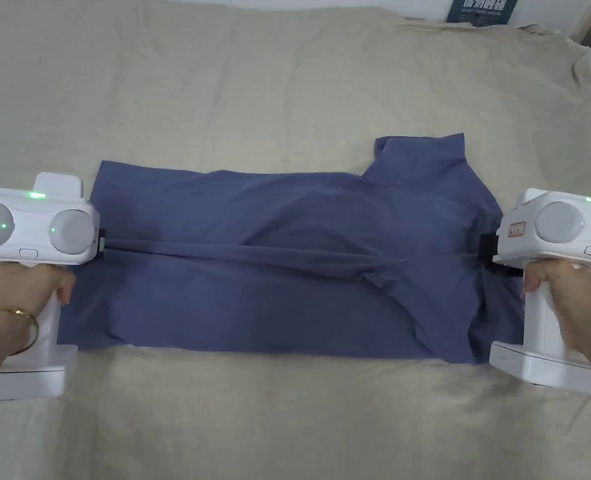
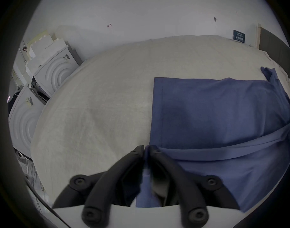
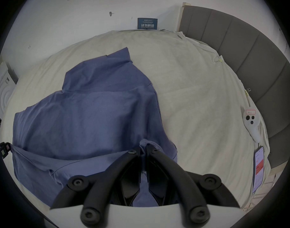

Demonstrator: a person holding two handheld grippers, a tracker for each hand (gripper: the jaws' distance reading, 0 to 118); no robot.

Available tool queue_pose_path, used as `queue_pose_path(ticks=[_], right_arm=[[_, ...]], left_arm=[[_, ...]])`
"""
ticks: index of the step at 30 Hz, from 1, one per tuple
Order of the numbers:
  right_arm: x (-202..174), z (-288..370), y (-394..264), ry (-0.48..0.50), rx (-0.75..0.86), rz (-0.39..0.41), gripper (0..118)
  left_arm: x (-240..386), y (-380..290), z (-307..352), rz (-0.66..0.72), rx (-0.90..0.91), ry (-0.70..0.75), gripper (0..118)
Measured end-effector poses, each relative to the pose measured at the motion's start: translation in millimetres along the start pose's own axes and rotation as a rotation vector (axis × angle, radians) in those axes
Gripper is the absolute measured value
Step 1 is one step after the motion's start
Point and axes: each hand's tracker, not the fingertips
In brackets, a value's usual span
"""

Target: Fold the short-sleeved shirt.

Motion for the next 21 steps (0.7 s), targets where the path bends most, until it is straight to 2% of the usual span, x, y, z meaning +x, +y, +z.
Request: queue_pose_path(ticks=[1,2,3,4,5,6,9,14,18,21], right_arm=[[1.8,2.8,-0.6,0.012,0.010,-0.004,7],[3.8,7.5,-0.3,0.014,0.018,-0.016,14],[6.8,14.5,1.0,0.018,0.022,-0.019,45],[10.1,21.9,3.2,0.024,0.024,-0.019,76],[13.2,33.0,4.8,0.023,0.038,-0.018,98],[16.1,47.1,6.7,0.029,0.080,-0.009,107],[23.8,97.7,9.3,0.011,0.212,0.052,107],[35.3,190.9,-10.8,0.039,0.434,0.040,107],[40.0,254.0,-54.2,0.079,0.597,0.016,107],[36.8,282.4,-95.1,0.066,0.689,0.031,107]], left_arm=[[-1.2,0.8,1.6,-0.002,0.006,0.006,23],[-5.4,2.3,4.6,0.000,0.009,0.025,43],[-11.2,4.2,9.1,0.011,0.015,0.022,80],[-16.6,5.8,16.9,0.036,0.026,0.019,105],[-24.8,8.5,27.4,0.079,0.052,0.016,118],[-31.7,10.8,39.5,0.107,0.081,0.005,117],[-52.1,16.8,71.0,0.115,0.129,0.003,117],[-71.2,-0.3,145.7,0.139,0.338,-0.029,117],[-71.1,-39.2,201.5,0.173,0.482,-0.087,118],[-63.9,-72.7,229.6,0.168,0.553,-0.093,118]])
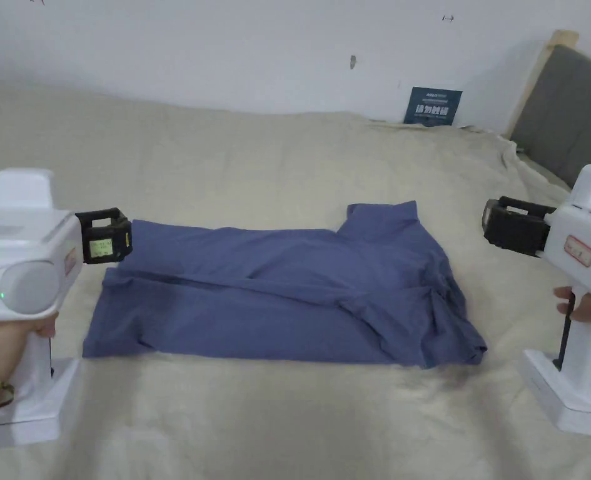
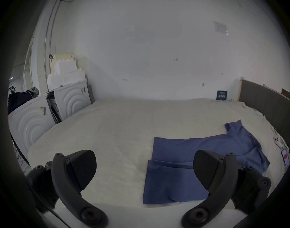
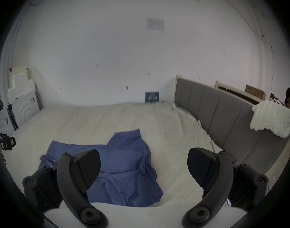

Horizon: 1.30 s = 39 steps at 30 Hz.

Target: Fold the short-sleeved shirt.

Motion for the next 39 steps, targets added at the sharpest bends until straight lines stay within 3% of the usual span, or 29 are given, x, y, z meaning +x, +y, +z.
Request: queue_pose_path(ticks=[9,11,12,14,15,17,18,19,21,32,37,39], right_arm=[[-20.9,93.5,-70.4,0.023,0.149,0.014,107],[-17.4,95.3,-79.7,0.023,0.163,0.000,106],[-17.8,99.1,-82.3,0.027,0.159,-0.012,102],[-21.2,107.1,-85.9,0.033,0.156,-0.038,83],[-21.3,109.3,-88.0,0.035,0.158,-0.051,64],[-22.5,111.6,-91.1,0.032,0.154,-0.058,35],[-26.1,114.0,-91.3,0.027,0.155,-0.057,15],[-26.2,113.7,-91.8,0.028,0.151,-0.055,4],[-25.1,112.3,-92.6,0.045,0.130,-0.053,1],[-23.8,92.5,-84.5,0.033,0.072,-0.091,0],[-9.2,48.1,-65.8,0.039,-0.038,-0.090,0],[-0.3,21.5,-56.0,0.063,-0.126,-0.140,0]], left_arm=[[8.7,-48.9,72.2,-0.009,0.132,-0.031,113],[9.6,-56.0,78.2,0.002,0.131,-0.052,98],[10.1,-58.0,81.1,0.016,0.131,-0.059,80],[10.5,-60.6,85.2,0.036,0.131,-0.072,53],[12.0,-61.8,87.3,0.045,0.137,-0.072,40],[13.8,-63.1,88.7,0.029,0.143,-0.083,23],[15.3,-63.9,89.0,0.015,0.140,-0.083,14],[16.0,-65.5,89.5,0.003,0.141,-0.085,8],[17.4,-67.2,90.4,-0.007,0.141,-0.096,1],[21.8,-71.8,87.5,-0.003,0.127,-0.123,0],[23.6,-67.5,83.3,-0.002,0.124,-0.131,0],[25.5,-65.1,84.8,-0.002,0.125,-0.132,0]])
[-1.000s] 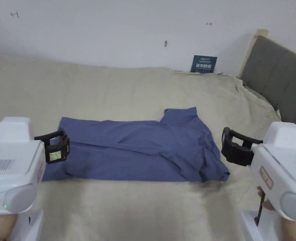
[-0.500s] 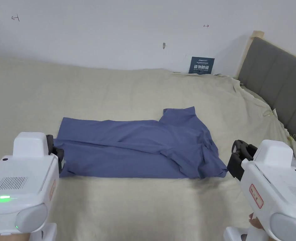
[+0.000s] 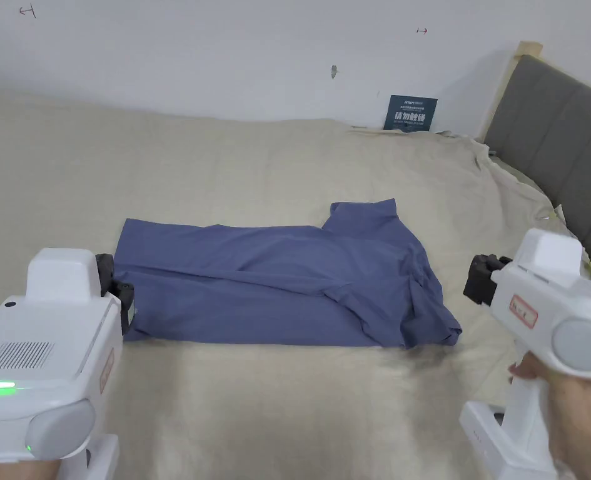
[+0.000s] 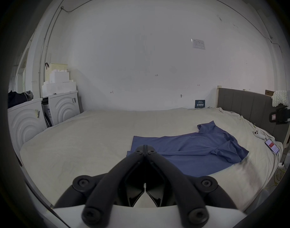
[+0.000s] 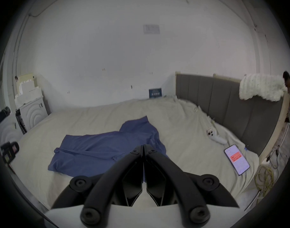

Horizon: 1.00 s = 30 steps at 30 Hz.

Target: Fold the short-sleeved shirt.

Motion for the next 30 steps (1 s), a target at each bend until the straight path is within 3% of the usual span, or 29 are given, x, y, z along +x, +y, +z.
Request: queue_pose_path(ticks=[2,6,8,10,12,13,18,25,28,30], right_arm=[[6.7,-22.6,13.8,0.004,-0.071,-0.019,0],[7.6,-63.3,33.3,-0.022,-0.195,0.016,4],[7.2,-84.5,37.6,-0.018,-0.233,0.020,26],[9.9,-106.6,39.8,-0.004,-0.321,0.002,66],[11.4,-128.5,38.2,-0.026,-0.406,0.011,86],[11.9,-139.9,36.2,-0.042,-0.436,0.029,90],[17.3,-188.5,12.7,-0.133,-0.587,0.120,91],[37.8,-229.9,-30.6,-0.189,-0.727,0.051,90],[45.0,-234.9,-39.4,-0.208,-0.724,0.013,72],[48.7,-237.3,-42.0,-0.187,-0.727,-0.020,69]], left_arm=[[0.8,1.0,-1.7,0.002,0.001,-0.001,0],[2.4,3.6,-3.9,0.010,-0.002,-0.007,0],[3.1,5.6,-6.3,0.008,-0.006,-0.003,0],[3.5,6.0,-9.0,0.012,-0.008,0.000,0],[3.8,8.0,-11.7,0.022,-0.014,-0.002,0],[3.9,8.6,-12.8,0.030,-0.017,-0.001,0],[6.4,11.5,-18.9,0.054,-0.024,0.003,0],[13.1,9.3,-36.2,0.043,-0.059,0.012,0],[14.2,6.3,-44.2,0.047,-0.080,0.012,0],[15.2,4.1,-47.6,0.048,-0.092,0.012,0]])
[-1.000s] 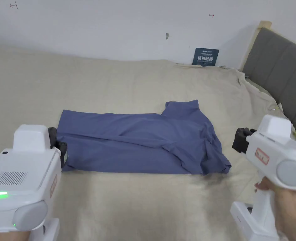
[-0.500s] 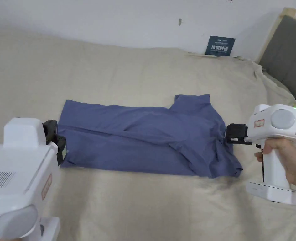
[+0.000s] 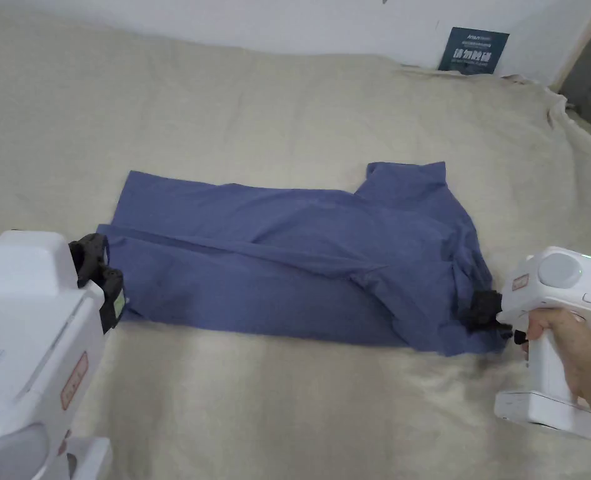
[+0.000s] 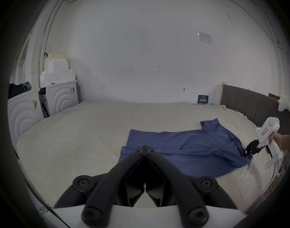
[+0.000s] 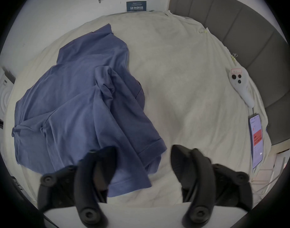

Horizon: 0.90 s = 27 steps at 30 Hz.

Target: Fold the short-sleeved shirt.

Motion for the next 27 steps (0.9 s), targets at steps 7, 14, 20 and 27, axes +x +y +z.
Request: queue_pose_path(ticks=[7,14,20,27], right_arm=[[-2.4,-4.7,-2.0,0.054,-0.009,-0.024,9],[0.6,15.2,3.8,0.067,0.018,0.009,8],[0.4,36.0,8.8,0.087,0.052,0.015,8],[-2.8,40.7,9.5,0.083,0.063,0.030,8]], left_arm=[[1.6,-5.3,-7.7,-0.005,-0.041,0.003,0],[-25.9,16.6,-38.0,0.071,-0.193,0.014,66],[-45.7,50.7,-84.4,0.042,-0.308,0.051,113],[-58.7,45.8,-158.9,-0.025,-0.639,0.071,118]])
